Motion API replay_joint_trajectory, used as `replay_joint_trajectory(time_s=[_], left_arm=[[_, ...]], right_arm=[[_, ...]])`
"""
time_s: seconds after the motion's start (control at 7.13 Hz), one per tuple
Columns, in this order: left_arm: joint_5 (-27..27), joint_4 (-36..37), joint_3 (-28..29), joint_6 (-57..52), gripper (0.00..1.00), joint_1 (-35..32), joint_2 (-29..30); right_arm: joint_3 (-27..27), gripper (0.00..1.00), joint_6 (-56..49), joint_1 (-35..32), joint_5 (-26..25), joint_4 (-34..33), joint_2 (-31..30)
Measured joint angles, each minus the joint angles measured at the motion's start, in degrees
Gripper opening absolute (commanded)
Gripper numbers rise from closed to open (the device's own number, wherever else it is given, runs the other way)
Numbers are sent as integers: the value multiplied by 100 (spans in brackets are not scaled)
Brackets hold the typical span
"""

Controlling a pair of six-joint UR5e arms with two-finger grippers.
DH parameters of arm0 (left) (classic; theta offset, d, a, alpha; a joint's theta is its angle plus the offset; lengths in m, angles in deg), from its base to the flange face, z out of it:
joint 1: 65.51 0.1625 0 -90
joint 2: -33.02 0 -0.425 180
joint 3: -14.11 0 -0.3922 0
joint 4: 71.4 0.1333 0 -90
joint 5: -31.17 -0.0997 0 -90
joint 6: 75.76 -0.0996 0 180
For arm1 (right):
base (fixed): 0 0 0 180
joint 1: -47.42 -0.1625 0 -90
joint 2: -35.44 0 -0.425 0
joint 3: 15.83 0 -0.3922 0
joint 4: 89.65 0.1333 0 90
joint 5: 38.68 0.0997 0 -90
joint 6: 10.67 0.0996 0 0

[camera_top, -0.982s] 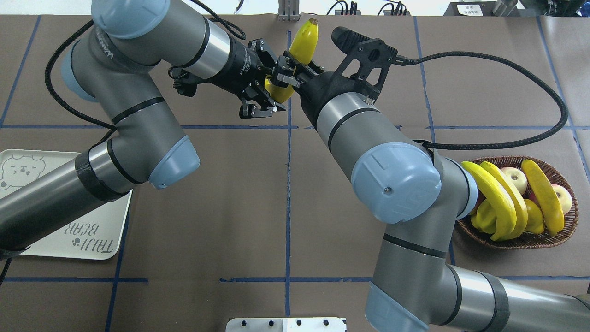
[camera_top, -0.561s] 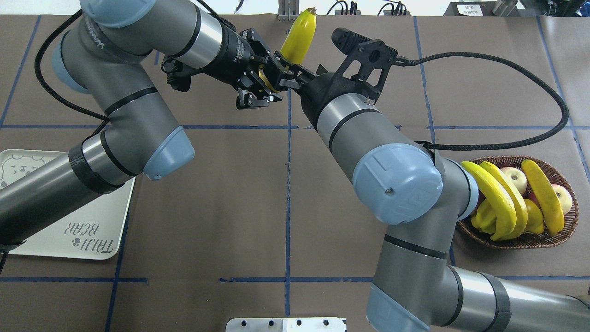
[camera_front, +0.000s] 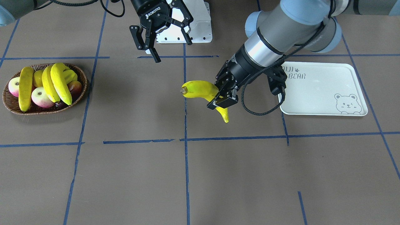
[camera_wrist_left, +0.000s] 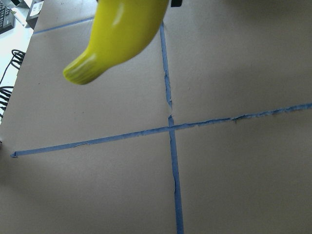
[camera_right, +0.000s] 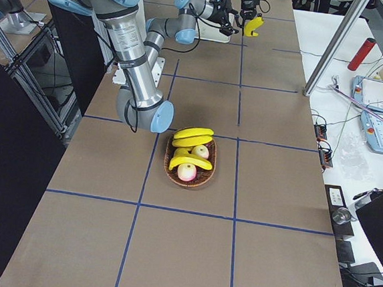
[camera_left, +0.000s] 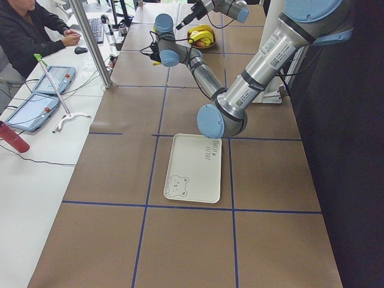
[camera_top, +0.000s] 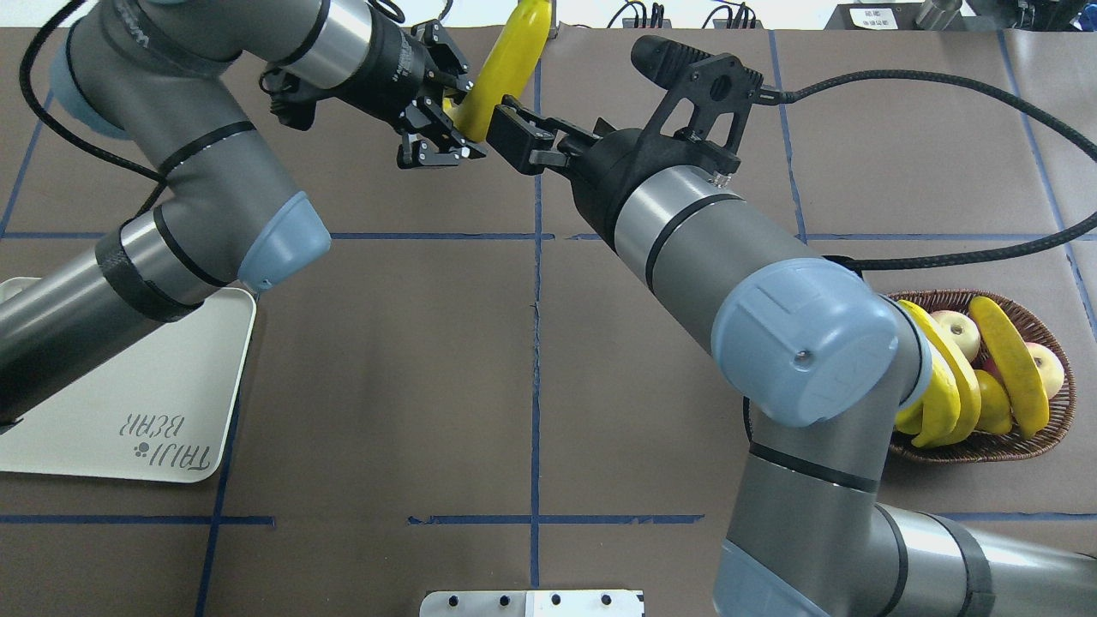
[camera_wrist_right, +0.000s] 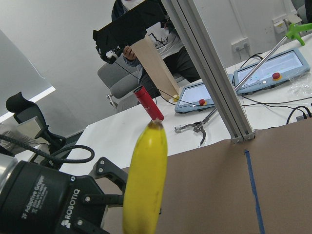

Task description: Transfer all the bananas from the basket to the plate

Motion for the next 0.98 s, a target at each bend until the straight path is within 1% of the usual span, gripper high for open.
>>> replay_joint_trajectory(time_s=[0.14,0.28,0.56,0.7,0.98], left_arm=[[406,-8,-141,-879,0,-193,-399],[627,-2,-381,-1756,0,-343,-841],[723,33,-760,-3327,0,-677,-1602],[686,39,-882,-4179,0,-863,-2004],[314,41,-1078,-6164,0,-1107,-3095]], right_arm=[[217,100,-44,-62,251,-20,-186],[345,100,-116,-159,495,-38,-365],[451,100,-418,-529,1148,-270,-663],[570,100,-776,-759,1500,-637,-795],[922,100,-1540,-1136,2061,-1745,-957]])
